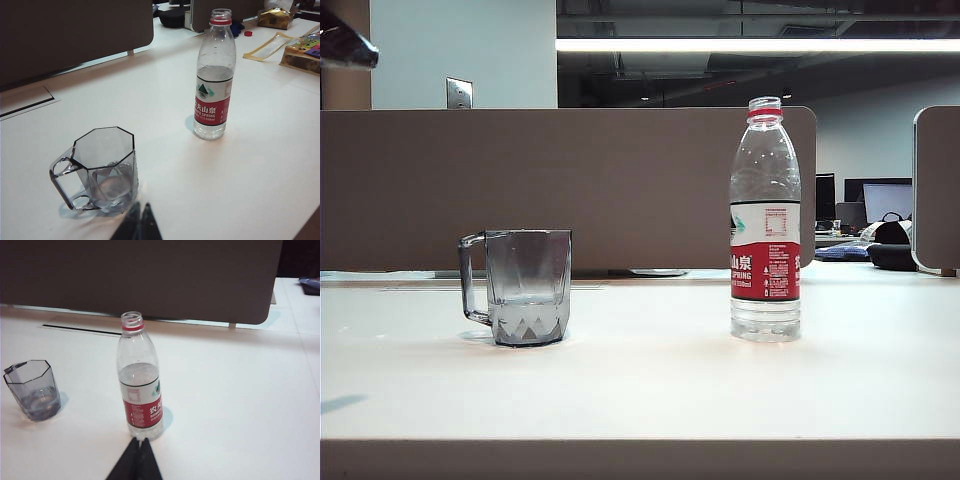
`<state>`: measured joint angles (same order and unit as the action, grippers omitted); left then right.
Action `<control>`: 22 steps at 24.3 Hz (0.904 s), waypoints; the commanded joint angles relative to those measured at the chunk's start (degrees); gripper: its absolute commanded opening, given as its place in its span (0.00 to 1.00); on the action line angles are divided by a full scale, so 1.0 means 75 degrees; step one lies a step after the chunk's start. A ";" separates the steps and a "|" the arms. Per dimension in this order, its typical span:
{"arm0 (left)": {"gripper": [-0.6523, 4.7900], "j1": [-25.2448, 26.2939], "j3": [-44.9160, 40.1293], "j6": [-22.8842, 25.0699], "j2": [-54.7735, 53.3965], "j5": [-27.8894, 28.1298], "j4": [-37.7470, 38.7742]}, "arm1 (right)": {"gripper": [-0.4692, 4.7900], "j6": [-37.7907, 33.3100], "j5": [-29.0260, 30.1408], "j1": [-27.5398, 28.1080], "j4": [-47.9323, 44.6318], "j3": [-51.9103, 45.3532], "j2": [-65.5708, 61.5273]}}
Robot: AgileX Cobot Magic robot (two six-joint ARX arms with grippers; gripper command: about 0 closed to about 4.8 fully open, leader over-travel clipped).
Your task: Pick up the mineral water bottle on the table and pour water into the mug until it's half full.
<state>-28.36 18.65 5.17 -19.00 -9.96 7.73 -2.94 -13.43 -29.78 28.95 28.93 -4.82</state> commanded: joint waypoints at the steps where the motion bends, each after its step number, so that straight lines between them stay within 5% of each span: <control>1: 0.11 0.0012 -0.0277 0.0055 0.0323 -0.0012 -0.0303 | 0.08 0.0029 -0.0029 0.0003 -0.0525 -0.0323 0.0009; 5: 0.11 0.0152 -0.0682 -0.0085 0.0772 0.0291 -0.0434 | 0.08 0.0029 -0.0026 0.0003 -0.1294 -0.1003 0.0009; 16: 0.11 0.2667 -0.1309 -0.0370 0.1189 -0.0026 -0.1268 | 0.08 0.0286 -0.0119 0.0020 -0.2751 -0.3188 0.0009; 22: 0.11 0.3252 -0.1964 -0.1017 0.1189 -0.0006 -0.2031 | 0.08 0.0283 -0.0294 0.0248 -0.3879 -0.3783 0.0006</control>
<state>-4.51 4.56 -1.06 -10.07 -9.87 -5.15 -0.95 -15.07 -28.42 3.44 0.67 -4.78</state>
